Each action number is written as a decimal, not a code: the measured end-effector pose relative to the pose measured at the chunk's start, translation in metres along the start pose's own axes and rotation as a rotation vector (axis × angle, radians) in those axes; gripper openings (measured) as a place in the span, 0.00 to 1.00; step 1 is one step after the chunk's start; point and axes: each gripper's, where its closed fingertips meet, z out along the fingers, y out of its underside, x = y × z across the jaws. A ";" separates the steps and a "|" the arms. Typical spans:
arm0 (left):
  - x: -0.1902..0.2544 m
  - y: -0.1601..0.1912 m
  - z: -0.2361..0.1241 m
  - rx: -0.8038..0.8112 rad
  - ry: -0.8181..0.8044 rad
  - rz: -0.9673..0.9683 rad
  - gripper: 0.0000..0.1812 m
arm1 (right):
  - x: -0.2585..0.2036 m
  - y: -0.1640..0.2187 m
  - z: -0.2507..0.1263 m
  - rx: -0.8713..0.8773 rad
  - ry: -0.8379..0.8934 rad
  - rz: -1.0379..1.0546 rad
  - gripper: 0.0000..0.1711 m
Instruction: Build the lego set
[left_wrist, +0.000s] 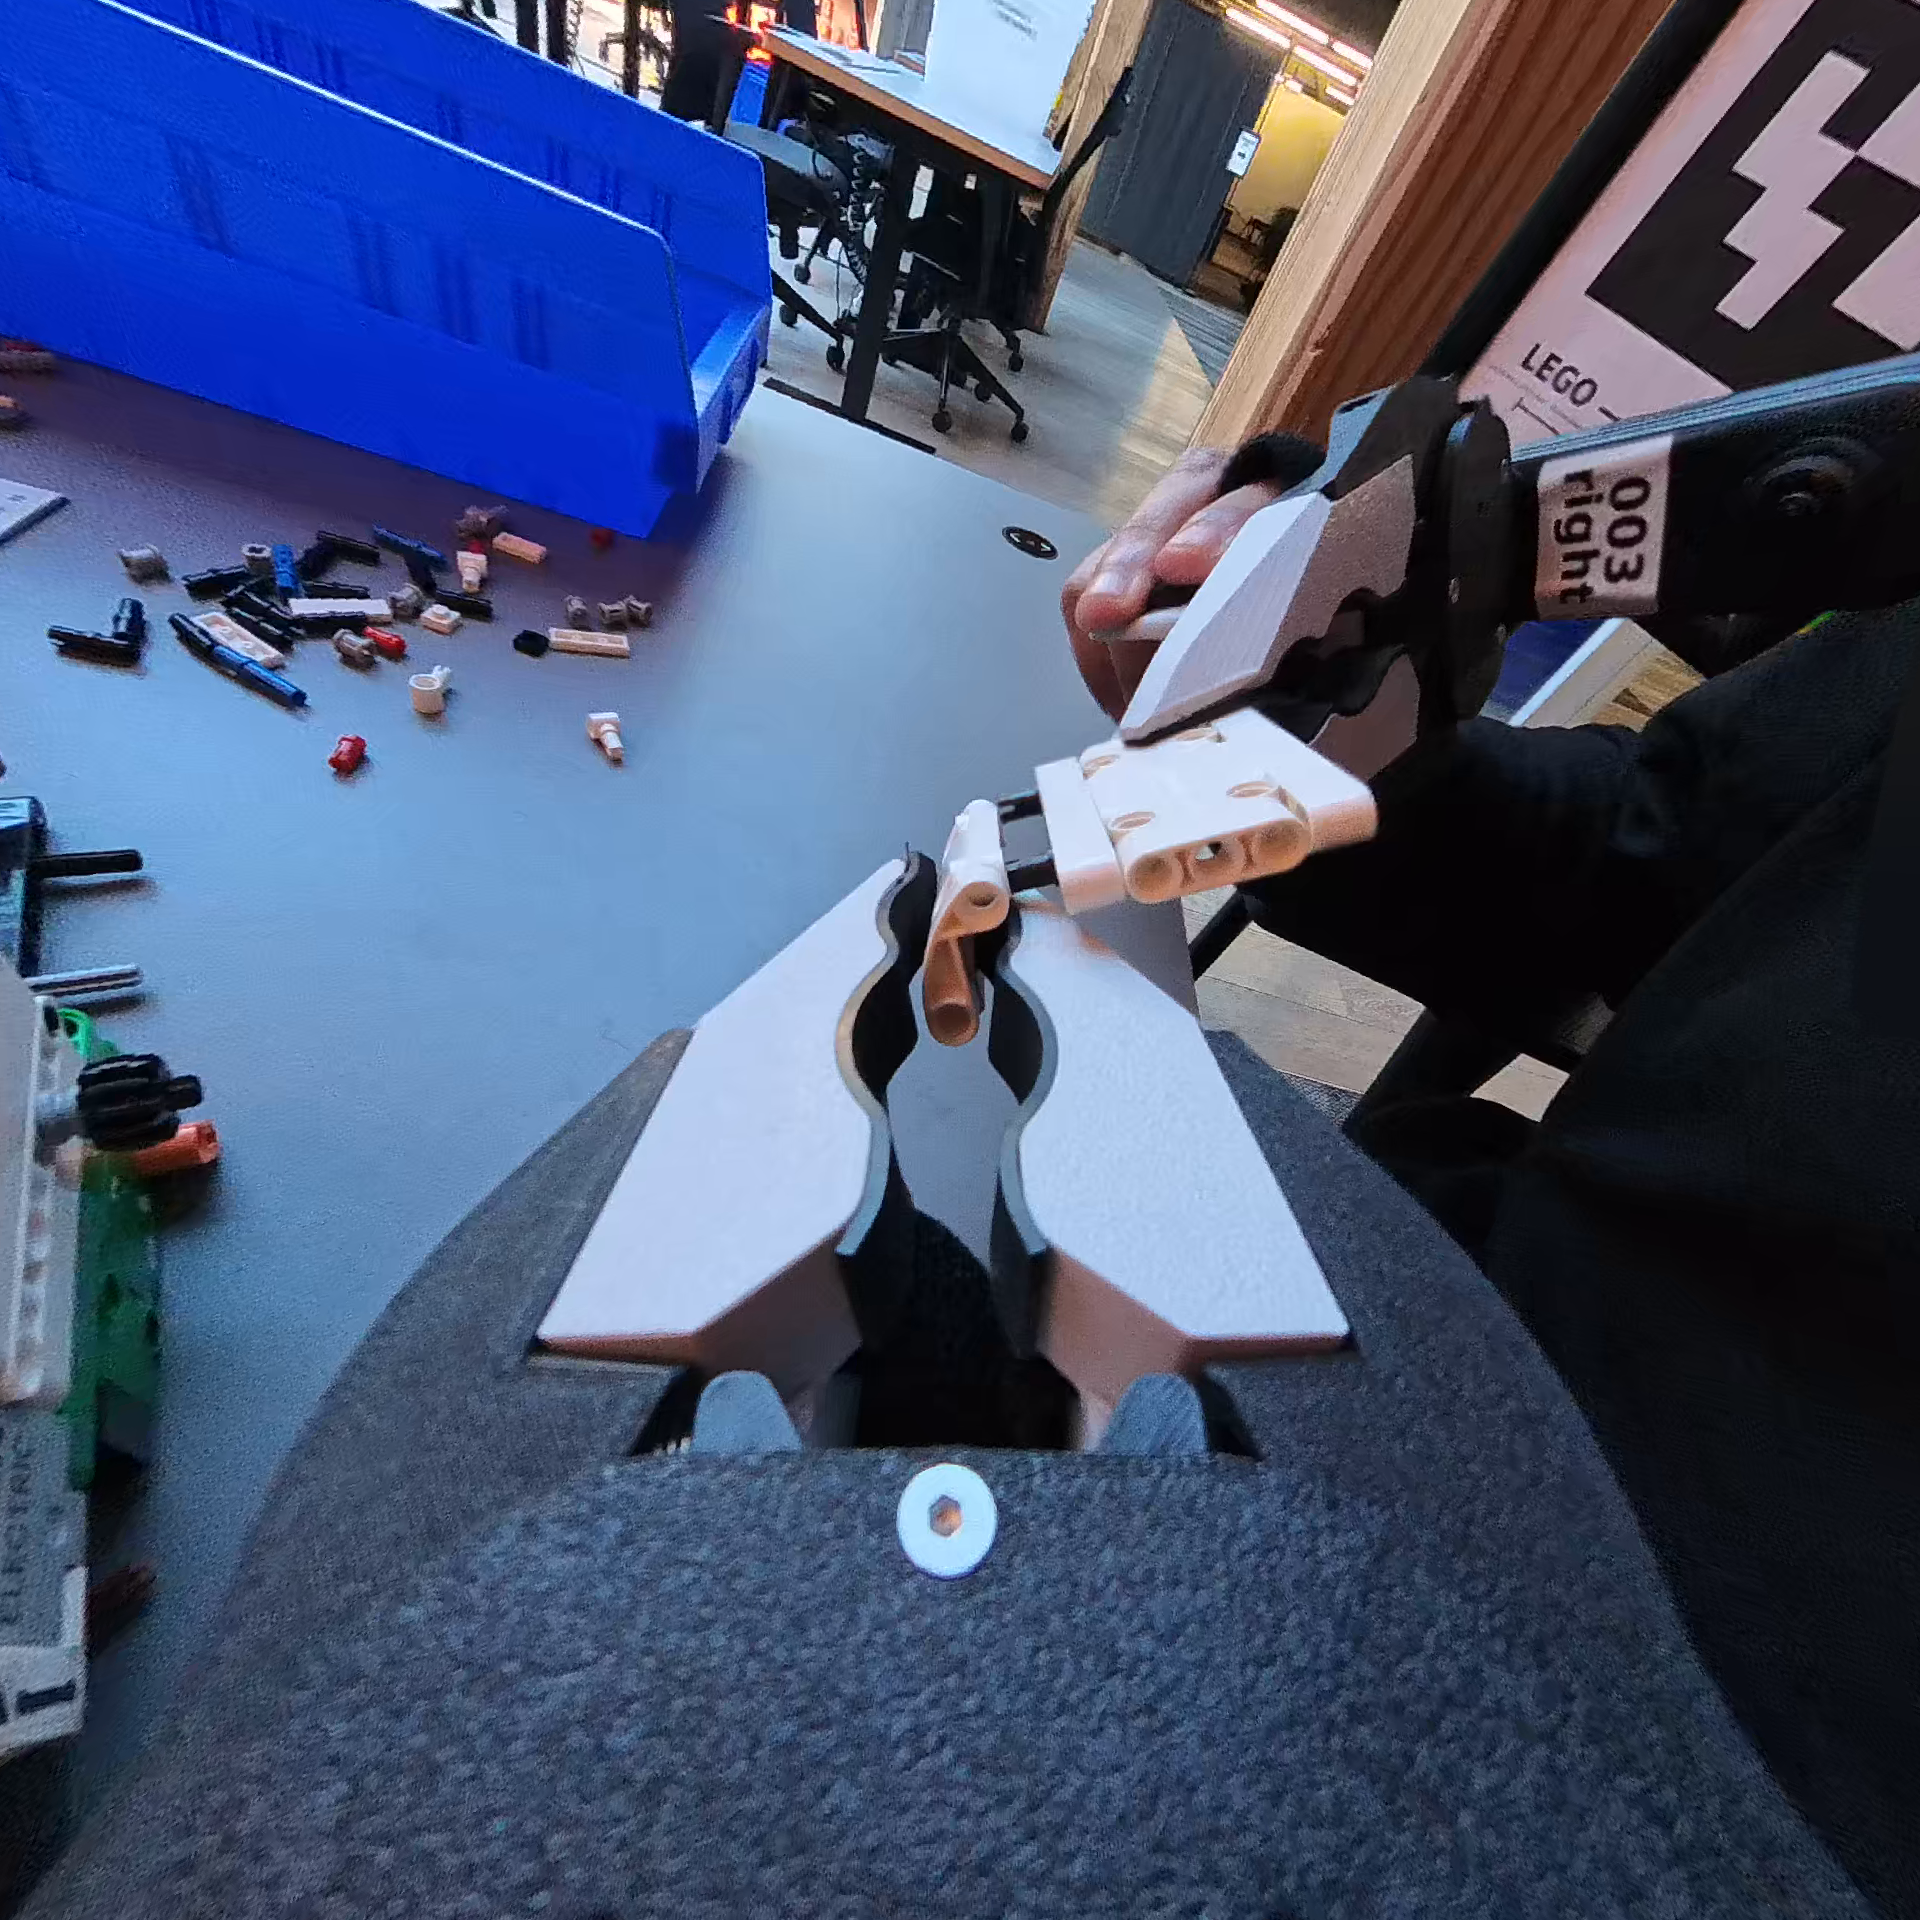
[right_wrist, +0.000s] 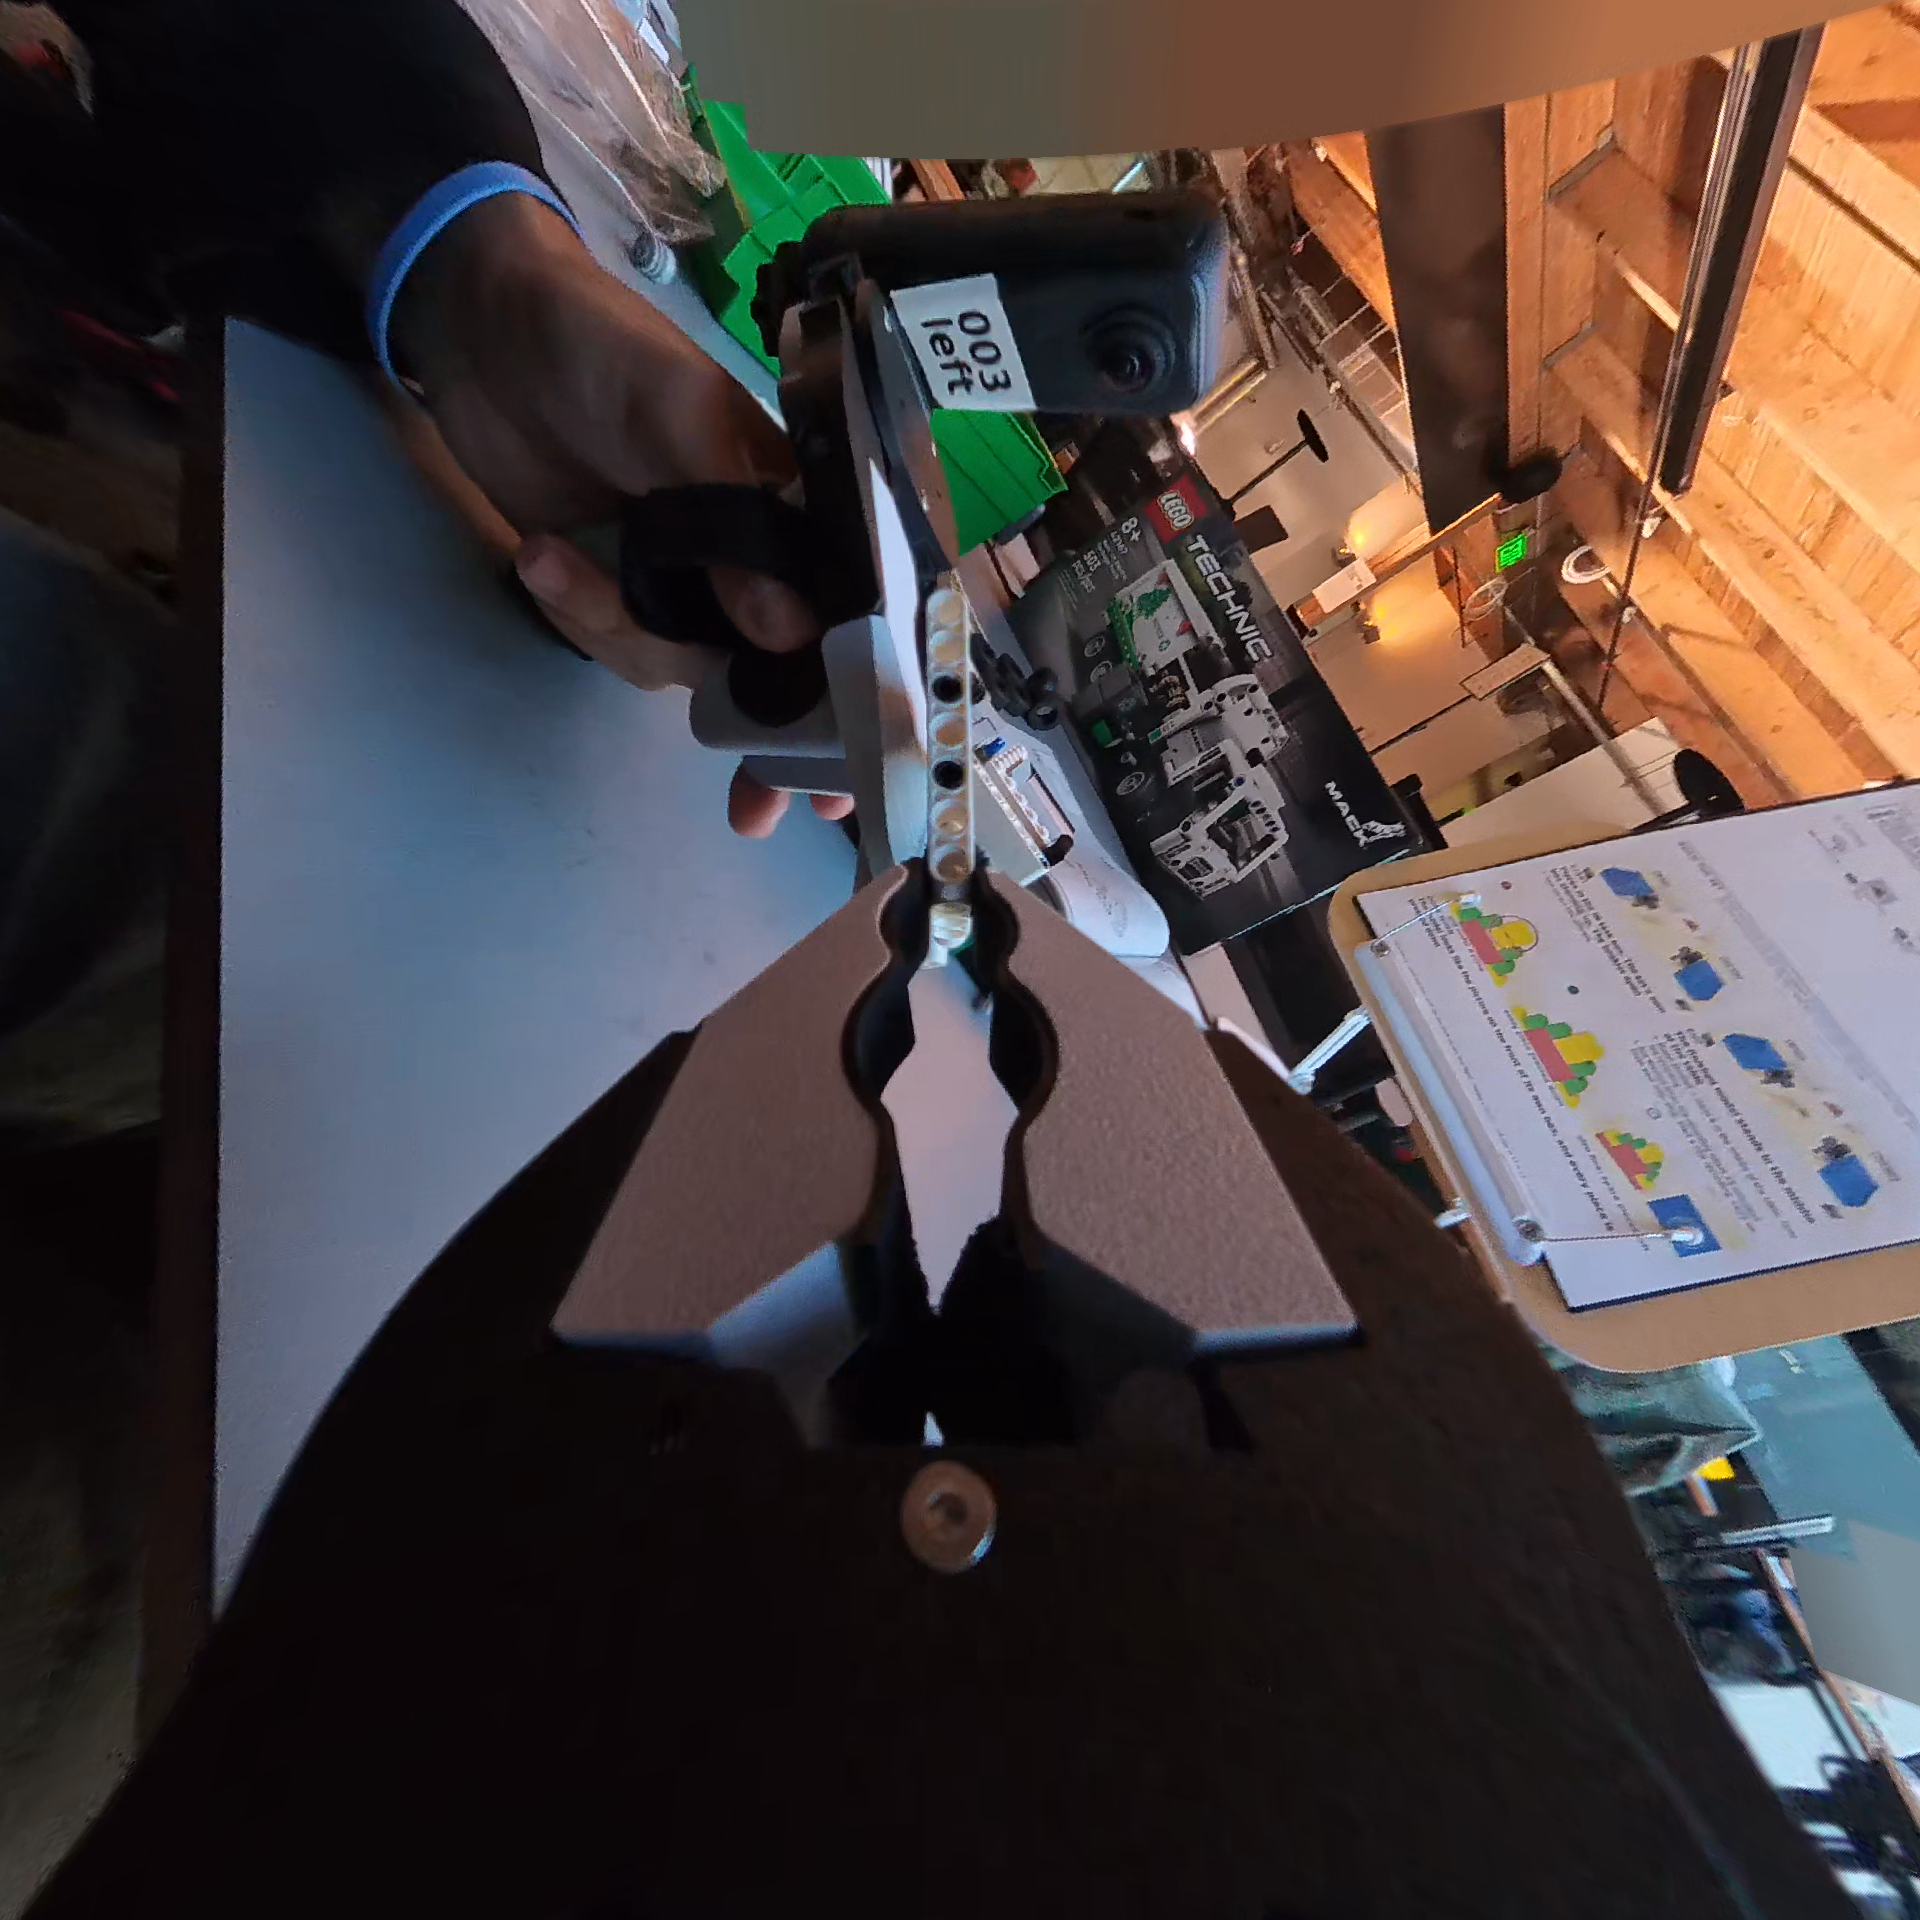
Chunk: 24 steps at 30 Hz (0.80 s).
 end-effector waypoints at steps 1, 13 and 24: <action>-0.001 0.000 0.000 0.000 -0.008 0.003 0.03 | -0.001 0.002 0.000 -0.004 -0.006 0.012 0.04; -0.005 -0.003 -0.001 0.018 -0.047 0.022 0.03 | -0.001 0.007 0.003 -0.035 0.009 0.033 0.04; -0.008 -0.004 -0.002 0.031 -0.085 0.032 0.03 | 0.001 0.012 0.006 -0.118 0.050 -0.088 0.04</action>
